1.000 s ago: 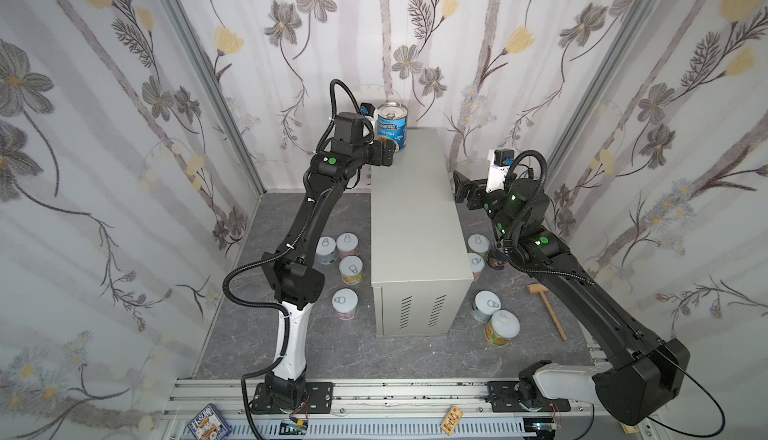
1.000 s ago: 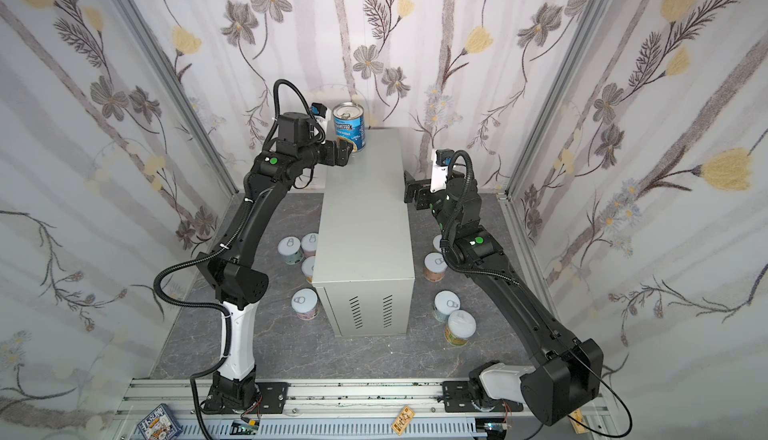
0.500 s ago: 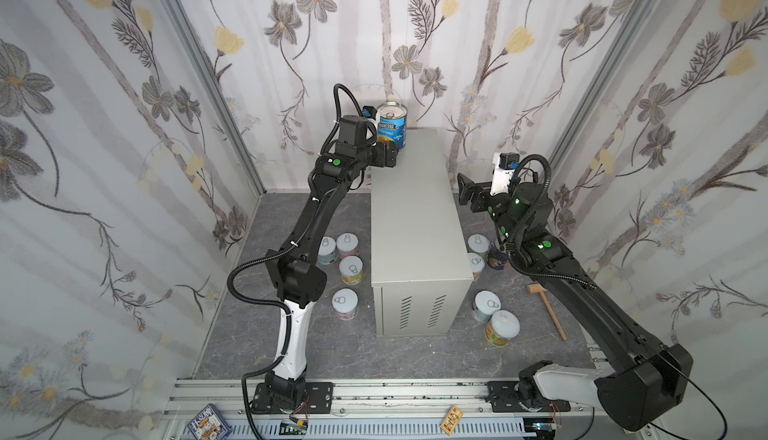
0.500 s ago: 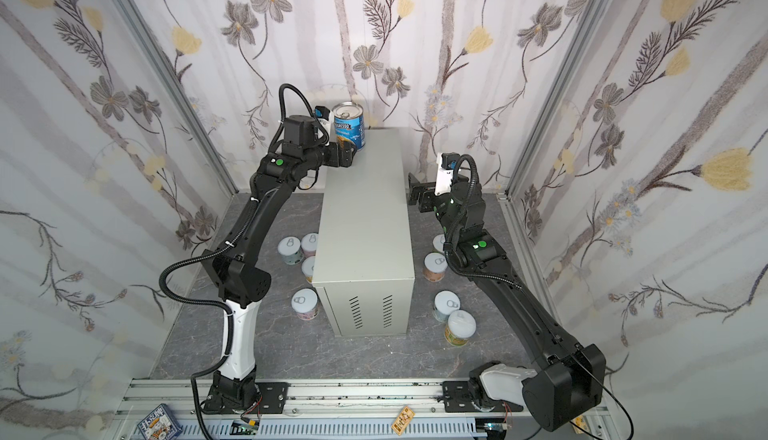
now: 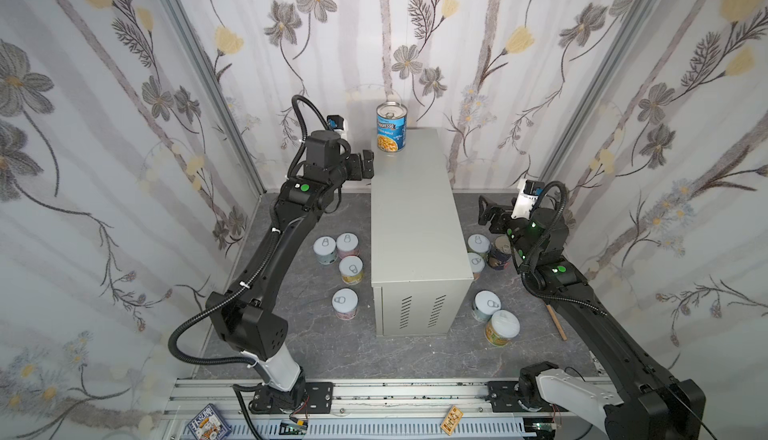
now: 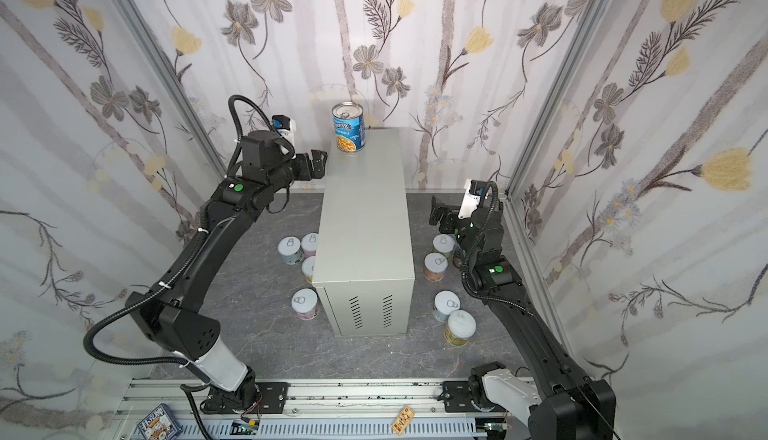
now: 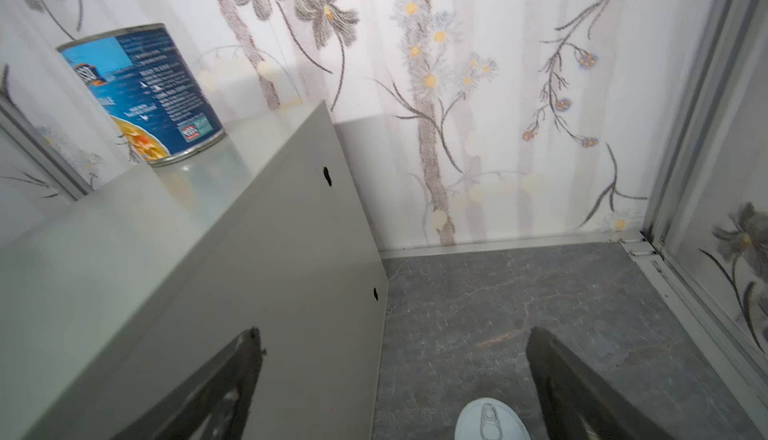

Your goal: Place and organize the canned foods onto the counter

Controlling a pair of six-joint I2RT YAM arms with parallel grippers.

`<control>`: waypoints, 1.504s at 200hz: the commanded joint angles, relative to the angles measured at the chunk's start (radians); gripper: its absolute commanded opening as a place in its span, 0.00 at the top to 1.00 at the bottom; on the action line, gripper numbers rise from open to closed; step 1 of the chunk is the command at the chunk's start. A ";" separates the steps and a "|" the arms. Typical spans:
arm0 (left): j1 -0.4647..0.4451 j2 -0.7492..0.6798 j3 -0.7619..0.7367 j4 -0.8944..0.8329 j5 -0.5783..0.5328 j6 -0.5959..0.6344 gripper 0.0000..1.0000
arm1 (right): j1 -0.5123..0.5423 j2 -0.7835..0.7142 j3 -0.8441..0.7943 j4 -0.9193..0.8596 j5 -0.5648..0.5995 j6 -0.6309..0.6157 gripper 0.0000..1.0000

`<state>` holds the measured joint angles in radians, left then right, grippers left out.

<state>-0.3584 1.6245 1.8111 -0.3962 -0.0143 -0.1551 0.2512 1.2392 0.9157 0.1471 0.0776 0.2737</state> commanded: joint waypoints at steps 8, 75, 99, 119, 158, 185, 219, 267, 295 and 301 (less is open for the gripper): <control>0.000 -0.149 -0.220 0.198 -0.046 -0.078 0.00 | -0.056 -0.023 -0.077 0.023 -0.018 0.091 0.00; 0.001 -0.445 -0.652 0.254 -0.250 -0.198 0.00 | -0.221 0.000 -0.249 -0.013 -0.021 0.219 0.00; 0.004 -0.531 -0.764 0.227 -0.332 -0.215 0.00 | -0.252 0.020 -0.250 -0.055 -0.075 0.200 0.00; 0.006 -0.595 -0.843 0.204 -0.373 -0.218 0.00 | -0.260 0.029 -0.248 -0.090 -0.105 0.144 0.00; 0.009 -0.663 -0.941 0.152 -0.399 -0.249 0.00 | -0.265 0.069 -0.249 -0.165 -0.002 0.123 0.00; 0.008 -0.685 -0.975 0.141 -0.396 -0.250 0.00 | -0.268 0.133 -0.248 -0.157 0.023 0.140 0.00; 0.007 -0.704 -0.989 0.155 -0.417 -0.236 0.00 | -0.271 0.245 -0.178 -0.158 0.007 0.157 0.00; 0.009 -0.703 -1.005 0.183 -0.417 -0.231 0.00 | -0.271 0.351 -0.090 -0.167 0.041 0.128 0.00; 0.010 -0.687 -1.001 0.183 -0.416 -0.230 0.00 | -0.269 0.425 -0.051 -0.172 -0.028 0.053 0.00; 0.010 -0.686 -1.000 0.182 -0.415 -0.230 0.00 | -0.268 0.440 -0.038 -0.183 -0.034 0.045 0.00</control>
<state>-0.3504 0.9314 0.8108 -0.2417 -0.4080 -0.3840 -0.0196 1.6321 0.8421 -0.0235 0.0811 0.3897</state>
